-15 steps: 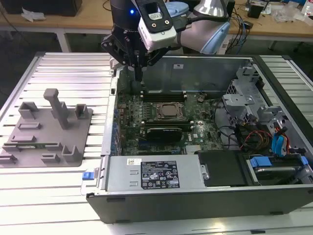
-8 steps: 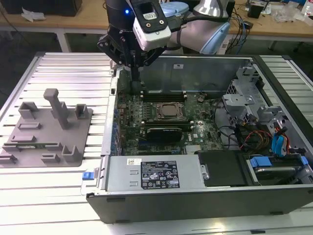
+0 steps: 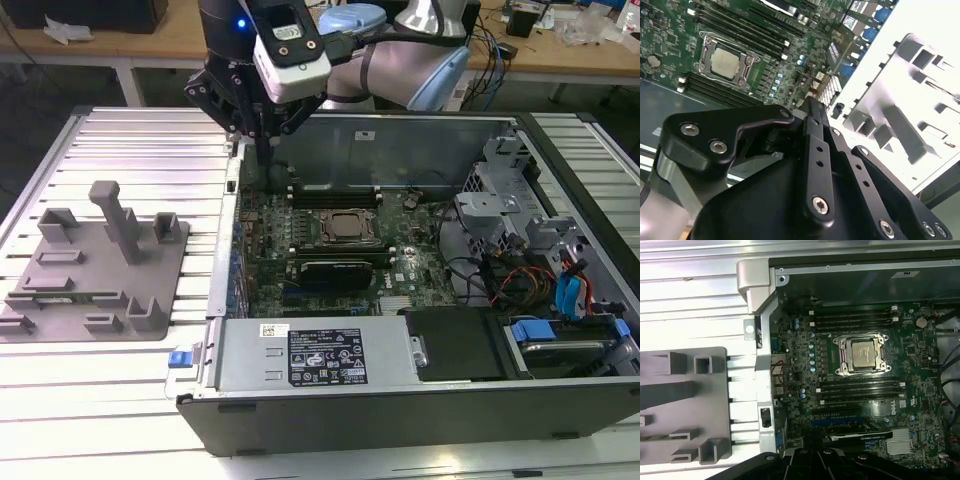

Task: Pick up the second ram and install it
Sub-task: 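Reach for the second ram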

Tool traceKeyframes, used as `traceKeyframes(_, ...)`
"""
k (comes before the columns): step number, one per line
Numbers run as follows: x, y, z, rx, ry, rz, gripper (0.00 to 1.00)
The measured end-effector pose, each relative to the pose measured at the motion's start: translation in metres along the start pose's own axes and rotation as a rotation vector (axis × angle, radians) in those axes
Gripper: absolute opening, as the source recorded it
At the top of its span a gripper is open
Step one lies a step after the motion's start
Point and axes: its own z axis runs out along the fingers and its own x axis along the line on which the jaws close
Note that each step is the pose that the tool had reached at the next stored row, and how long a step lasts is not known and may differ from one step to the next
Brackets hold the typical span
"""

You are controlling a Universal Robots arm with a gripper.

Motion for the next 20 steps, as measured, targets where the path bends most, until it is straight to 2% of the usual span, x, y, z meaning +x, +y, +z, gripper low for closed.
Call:
traceKeyframes(1, 0.0055, -0.0004, 0.0000, -0.0001, -0.0001, 0.000, 0.08)
traceKeyframes(3, 0.0114, -0.0009, 0.0000, 0.0000, -0.0001, 0.000, 0.08)
traceKeyframes(4, 0.0188, -0.0014, 0.0001, 0.0000, -0.0001, 0.000, 0.08)
traceKeyframes(6, 0.0268, -0.0021, 0.0001, 0.0001, 0.0000, 0.000, 0.08)
traceKeyframes(8, 0.0378, -0.0028, 0.0003, -0.0001, -0.0001, 0.000, 0.08)
traceKeyframes(14, 0.0545, -0.0041, 0.0008, 0.0000, 0.0000, 0.000, 0.08)
traceKeyframes(17, 0.0684, -0.0052, 0.0023, 0.0000, -0.0001, 0.000, 0.08)
traceKeyframes(20, 0.0742, -0.0057, 0.0039, 0.0000, -0.0001, 0.000, 0.08)
